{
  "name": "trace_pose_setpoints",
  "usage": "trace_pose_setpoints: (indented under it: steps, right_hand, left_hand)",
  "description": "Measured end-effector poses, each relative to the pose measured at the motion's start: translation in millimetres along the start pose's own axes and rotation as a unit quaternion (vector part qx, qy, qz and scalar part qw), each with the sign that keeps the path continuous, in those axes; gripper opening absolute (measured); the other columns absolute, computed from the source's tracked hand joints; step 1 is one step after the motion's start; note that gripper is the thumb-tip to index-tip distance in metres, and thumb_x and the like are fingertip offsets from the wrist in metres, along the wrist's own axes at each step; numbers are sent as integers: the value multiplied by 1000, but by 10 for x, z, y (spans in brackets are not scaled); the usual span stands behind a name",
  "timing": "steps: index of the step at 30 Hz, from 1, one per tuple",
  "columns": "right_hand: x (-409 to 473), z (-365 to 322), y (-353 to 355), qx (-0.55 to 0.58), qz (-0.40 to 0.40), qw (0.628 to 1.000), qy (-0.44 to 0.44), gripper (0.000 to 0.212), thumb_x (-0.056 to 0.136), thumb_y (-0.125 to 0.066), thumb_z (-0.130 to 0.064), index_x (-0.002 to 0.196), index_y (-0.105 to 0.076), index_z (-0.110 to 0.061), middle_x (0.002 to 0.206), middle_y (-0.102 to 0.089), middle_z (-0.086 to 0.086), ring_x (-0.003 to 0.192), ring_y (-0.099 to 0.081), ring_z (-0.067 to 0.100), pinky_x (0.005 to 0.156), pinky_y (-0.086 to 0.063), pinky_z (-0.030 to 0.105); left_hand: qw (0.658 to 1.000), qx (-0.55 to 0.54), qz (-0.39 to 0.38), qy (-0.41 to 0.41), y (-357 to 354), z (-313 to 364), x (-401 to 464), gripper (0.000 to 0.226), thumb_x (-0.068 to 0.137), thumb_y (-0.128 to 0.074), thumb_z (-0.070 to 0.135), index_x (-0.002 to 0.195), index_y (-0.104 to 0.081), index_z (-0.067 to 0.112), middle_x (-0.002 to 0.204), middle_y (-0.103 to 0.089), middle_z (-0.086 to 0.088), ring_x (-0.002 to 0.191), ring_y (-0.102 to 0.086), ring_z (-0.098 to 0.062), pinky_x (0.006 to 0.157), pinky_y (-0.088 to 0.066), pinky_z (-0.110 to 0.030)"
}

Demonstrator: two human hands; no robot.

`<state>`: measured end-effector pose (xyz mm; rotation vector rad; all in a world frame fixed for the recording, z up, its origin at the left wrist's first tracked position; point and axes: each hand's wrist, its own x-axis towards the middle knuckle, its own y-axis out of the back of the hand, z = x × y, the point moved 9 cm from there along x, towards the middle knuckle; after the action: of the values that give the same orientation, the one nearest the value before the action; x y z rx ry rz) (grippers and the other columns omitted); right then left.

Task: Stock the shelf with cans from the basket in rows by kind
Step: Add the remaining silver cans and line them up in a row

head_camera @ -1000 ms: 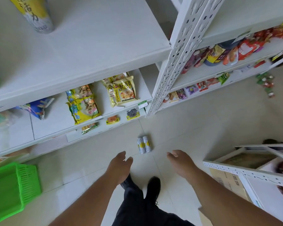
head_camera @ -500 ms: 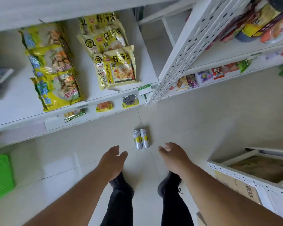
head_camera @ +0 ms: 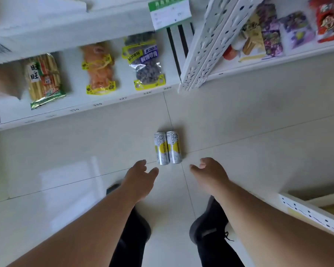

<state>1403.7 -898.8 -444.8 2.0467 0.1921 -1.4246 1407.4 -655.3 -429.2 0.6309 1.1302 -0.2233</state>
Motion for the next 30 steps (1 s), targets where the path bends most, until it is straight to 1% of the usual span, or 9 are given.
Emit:
trace_pose_setpoints:
  steps: [3,7,9,12,14,18,22,25,30]
  right_hand:
    - [492,111,-197,27,9,1000,-11,66,96,-65,-42,152,-44,-13,149,-56,4,129,-59,24,107,-49,34]
    - [1057,90,-467,39,12,999,13,67,94,-67,-42,149,-46,-10,140,-61,7,116,-61,23,92,-49,30]
    - [1323,17,-585,46,17,998,30,61,92,-70,-44,140,-52,-11,125,-63,4,117,-61,25,94,-49,33]
    - [1698,-87,-756,60,32,997,43,39,85,-75,-44,106,-57,-16,92,-60,-6,92,-65,21,71,-49,29]
    - [1901,-131,-871,59,30,996,62,38,79,-77,-43,104,-67,-17,87,-69,-6,80,-69,16,57,-45,23]
    - [2056,-102,-1012,82,11,995,62,36,76,-82,-35,106,-69,-21,93,-73,-4,81,-73,15,66,-61,31]
    - [1841,-115,-952,115,-9,991,70,29,76,-83,-31,101,-75,-20,88,-77,-3,76,-75,13,63,-61,28]
    - [1384,-247,-726,130,-17,988,79,16,76,-80,-25,84,-76,-12,77,-77,7,69,-76,21,61,-63,40]
    - [242,-702,-165,113,-45,987,103,37,70,-76,-33,87,-72,0,87,-73,23,75,-76,37,62,-61,57]
  left_hand:
    - [1000,3,5,-9,-211,-72,475,68,96,-57,45,155,-31,22,154,-43,1,131,-51,-22,103,-48,-37]
    - [1000,-6,23,-9,-464,-147,1092,78,93,-63,47,156,-28,19,155,-42,-3,137,-46,-22,106,-43,-35]
    - [999,-27,33,-7,-575,-141,1367,83,90,-67,47,156,-27,16,154,-43,-4,136,-47,-22,107,-43,-36]
    - [997,-57,45,-3,-717,-98,1710,76,86,-73,43,147,-41,12,130,-60,1,114,-60,-21,85,-49,-31]
    - [997,-51,52,0,-787,-97,1896,51,82,-76,41,120,-57,14,100,-65,6,88,-64,-15,73,-54,-31]
    - [998,-43,50,7,-847,-193,2099,28,75,-76,37,92,-68,16,82,-72,-1,73,-69,-17,62,-57,-31]
    - [997,-62,37,-6,-754,-160,1905,23,73,-78,34,87,-70,17,79,-73,1,72,-71,-16,59,-58,-30]
    - [996,-79,36,-19,-520,2,1447,22,75,-78,32,87,-68,17,79,-72,0,70,-70,-17,55,-53,-27]
    - [994,-99,28,-45,74,430,276,27,75,-79,39,89,-67,18,79,-70,-2,62,-62,-15,44,-42,-21]
